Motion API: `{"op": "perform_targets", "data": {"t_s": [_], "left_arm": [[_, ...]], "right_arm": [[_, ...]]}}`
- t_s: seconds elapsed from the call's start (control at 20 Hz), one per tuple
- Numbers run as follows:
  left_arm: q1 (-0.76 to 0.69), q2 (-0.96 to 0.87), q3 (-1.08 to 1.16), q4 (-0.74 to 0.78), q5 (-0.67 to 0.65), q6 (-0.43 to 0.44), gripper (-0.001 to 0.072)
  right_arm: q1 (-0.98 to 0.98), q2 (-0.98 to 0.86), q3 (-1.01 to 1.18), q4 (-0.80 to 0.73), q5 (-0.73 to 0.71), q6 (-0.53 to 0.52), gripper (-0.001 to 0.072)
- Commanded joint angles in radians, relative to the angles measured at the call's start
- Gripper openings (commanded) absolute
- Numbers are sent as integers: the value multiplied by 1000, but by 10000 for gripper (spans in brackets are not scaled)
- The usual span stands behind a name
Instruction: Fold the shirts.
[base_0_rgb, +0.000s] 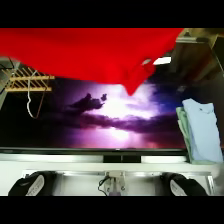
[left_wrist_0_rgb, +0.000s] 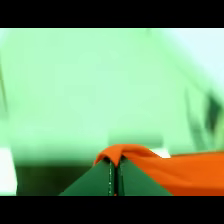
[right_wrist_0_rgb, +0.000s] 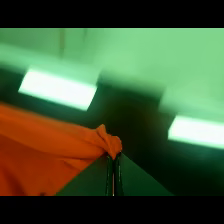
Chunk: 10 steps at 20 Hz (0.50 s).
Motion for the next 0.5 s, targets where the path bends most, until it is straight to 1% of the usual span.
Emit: {"op": "perform_targets", "data": {"t_s": [0.0, 0.05, 0.1, 0.2, 0.25, 0.35, 0.45], "left_arm": [[2, 138, 292, 160, 27, -234, 30], [2, 179, 287, 183, 12, -248, 30], [2, 214, 282, 223, -30, -249, 30], [2, 248, 279, 322, -148, -306, 30], [1, 252, 277, 347, -203, -319, 30], [1, 248, 261, 351, -275, -314, 30], [1, 248, 206, 351, -330, -277, 30]], "right_arm": [[0, 275, 156, -196, -77, 126, 64], [0, 338, 156, -245, -64, 167, 64], [0, 388, 157, -296, -45, 205, 64], [0, 459, 157, -397, 14, 272, 64], [0, 472, 157, -428, 52, 284, 64], [0, 467, 157, -449, 148, 285, 64], [0, 431, 156, -447, 251, 285, 65]]}}
